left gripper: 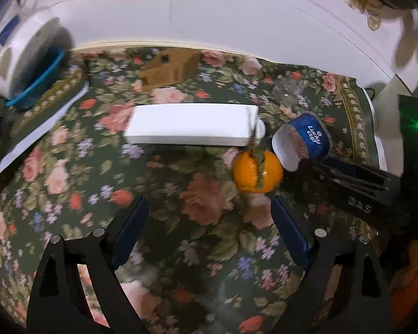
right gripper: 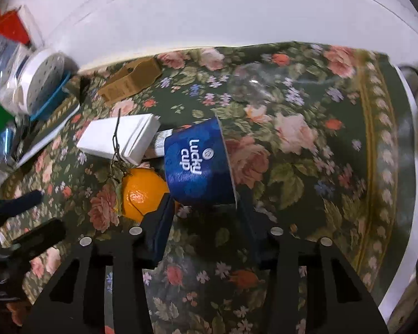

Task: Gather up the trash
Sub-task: 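Reach both tools toward the orange and blue Lucky Cup, then grasp the orange tangerine with the left tool while the right grasps the blue Lucky Cup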

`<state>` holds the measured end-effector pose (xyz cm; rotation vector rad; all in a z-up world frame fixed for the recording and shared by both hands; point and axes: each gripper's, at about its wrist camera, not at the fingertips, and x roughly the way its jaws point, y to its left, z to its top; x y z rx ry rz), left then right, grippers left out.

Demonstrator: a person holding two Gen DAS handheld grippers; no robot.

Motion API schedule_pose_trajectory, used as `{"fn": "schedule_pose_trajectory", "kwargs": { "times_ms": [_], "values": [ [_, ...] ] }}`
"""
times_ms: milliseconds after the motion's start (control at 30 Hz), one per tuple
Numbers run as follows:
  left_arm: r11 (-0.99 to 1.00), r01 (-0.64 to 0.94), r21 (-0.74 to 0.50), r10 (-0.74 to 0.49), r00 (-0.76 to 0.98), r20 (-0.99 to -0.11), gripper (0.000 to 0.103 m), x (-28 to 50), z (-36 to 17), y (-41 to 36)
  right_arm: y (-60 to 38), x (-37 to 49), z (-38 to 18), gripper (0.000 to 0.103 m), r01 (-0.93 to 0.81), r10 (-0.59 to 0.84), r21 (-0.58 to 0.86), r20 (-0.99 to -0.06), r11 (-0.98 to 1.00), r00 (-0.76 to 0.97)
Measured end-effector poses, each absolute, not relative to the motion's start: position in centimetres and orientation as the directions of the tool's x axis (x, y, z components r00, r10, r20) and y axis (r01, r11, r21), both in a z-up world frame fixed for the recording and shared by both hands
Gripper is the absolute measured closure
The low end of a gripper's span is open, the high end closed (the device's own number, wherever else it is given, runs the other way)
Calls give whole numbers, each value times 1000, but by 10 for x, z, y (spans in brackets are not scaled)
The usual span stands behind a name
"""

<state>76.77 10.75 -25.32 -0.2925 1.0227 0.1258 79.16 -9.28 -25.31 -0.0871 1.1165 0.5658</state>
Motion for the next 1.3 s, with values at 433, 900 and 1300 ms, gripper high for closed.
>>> {"fn": "schedule_pose_trajectory", "kwargs": {
  "times_ms": [433,900,1300],
  "values": [
    [957,-161,-241,-138,477,-868,50,830,-298,72,-165,765,-222,61,-306,357,241,-838,921,414],
    [969,-9,-248,-198,573,-796,80,758,-240,71,-164,701,-184,61,-212,305,225,-793,951,527],
    [975,169,-144,-221,693,-686,79,648,-139,95,-154,582,-109,61,-79,226,244,-667,967,710]
  ]
}}
